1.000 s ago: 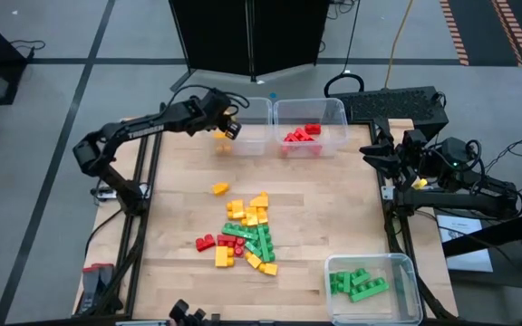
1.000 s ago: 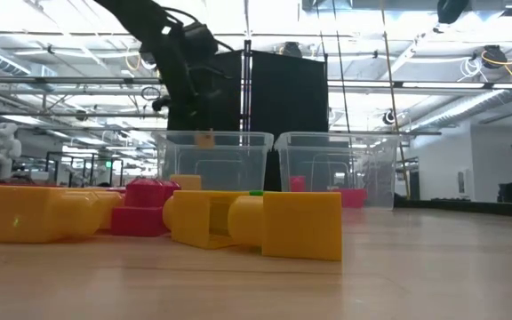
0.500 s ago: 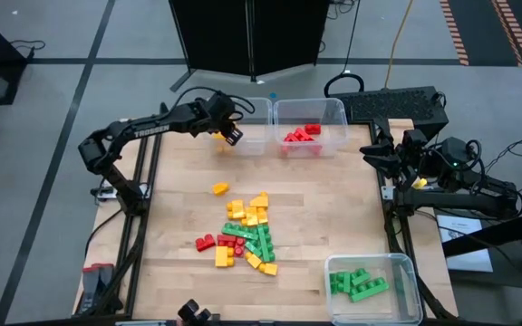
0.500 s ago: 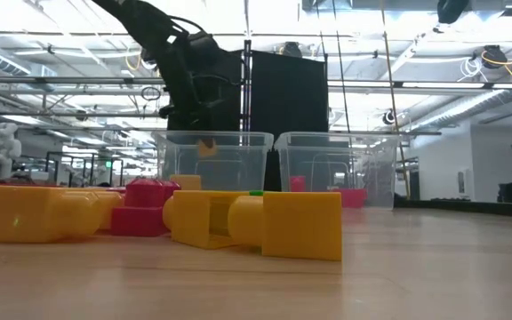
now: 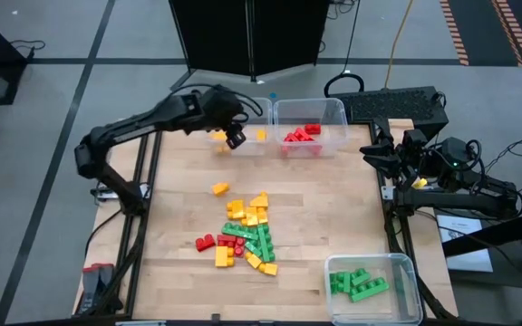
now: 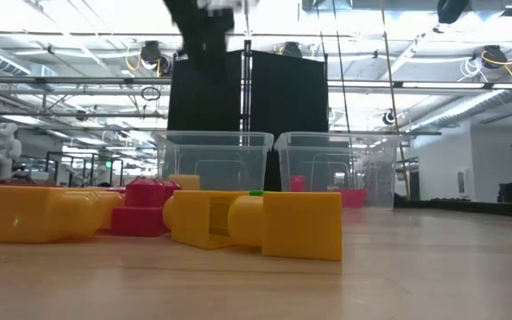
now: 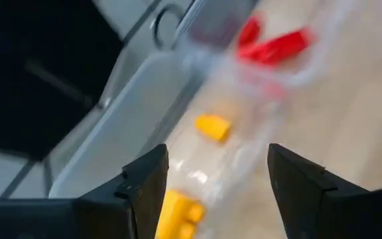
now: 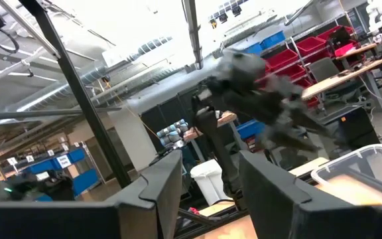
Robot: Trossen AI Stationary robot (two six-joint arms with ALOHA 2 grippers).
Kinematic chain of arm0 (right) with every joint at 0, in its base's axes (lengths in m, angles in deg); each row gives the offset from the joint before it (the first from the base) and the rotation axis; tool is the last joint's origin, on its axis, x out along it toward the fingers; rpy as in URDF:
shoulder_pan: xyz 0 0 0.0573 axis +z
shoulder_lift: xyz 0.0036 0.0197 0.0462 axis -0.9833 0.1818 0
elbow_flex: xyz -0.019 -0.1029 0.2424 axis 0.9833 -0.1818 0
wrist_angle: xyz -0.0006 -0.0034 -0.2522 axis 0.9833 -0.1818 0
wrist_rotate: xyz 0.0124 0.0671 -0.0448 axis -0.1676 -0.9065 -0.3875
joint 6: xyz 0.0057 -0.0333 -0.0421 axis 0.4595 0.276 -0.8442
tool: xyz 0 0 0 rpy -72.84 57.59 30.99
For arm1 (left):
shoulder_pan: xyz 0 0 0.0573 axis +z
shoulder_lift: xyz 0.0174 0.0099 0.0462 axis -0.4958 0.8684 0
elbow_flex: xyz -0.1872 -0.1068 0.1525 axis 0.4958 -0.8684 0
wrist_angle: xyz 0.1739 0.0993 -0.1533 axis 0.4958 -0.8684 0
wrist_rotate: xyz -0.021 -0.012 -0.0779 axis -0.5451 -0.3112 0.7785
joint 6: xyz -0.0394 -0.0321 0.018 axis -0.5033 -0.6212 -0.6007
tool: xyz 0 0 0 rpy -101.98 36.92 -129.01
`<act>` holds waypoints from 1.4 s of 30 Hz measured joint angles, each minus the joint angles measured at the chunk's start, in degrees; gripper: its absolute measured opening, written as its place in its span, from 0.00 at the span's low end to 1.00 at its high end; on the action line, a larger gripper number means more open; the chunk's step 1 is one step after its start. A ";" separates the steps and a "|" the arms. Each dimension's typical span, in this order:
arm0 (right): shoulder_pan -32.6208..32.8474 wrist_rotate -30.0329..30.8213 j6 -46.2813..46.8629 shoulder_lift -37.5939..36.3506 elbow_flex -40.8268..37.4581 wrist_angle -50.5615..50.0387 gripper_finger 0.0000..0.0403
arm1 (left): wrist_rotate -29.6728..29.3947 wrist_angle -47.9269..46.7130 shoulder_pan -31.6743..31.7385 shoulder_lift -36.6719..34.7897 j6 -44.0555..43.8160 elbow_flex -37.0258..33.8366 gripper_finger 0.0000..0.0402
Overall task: Sort blocks
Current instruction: Put the yellow game piece into the top left transparent bin
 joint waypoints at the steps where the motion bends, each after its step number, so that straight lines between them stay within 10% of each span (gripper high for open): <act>1: -0.01 0.00 -0.04 0.01 0.00 0.00 0.36 | -0.02 -0.80 -1.76 -0.97 -1.01 1.17 0.56; 12: -0.01 -0.24 -0.46 0.01 0.00 -0.83 0.36 | -7.36 -11.30 -15.58 -14.07 -22.28 -17.36 0.56; 20: 0.00 -0.26 -1.62 -0.01 0.00 -1.38 0.36 | -11.13 5.23 -21.58 -20.71 -31.48 -40.95 0.56; 42: 0.00 0.02 -1.29 -0.01 0.00 -1.35 0.36 | -5.50 30.80 -22.29 0.65 -27.27 -53.16 0.56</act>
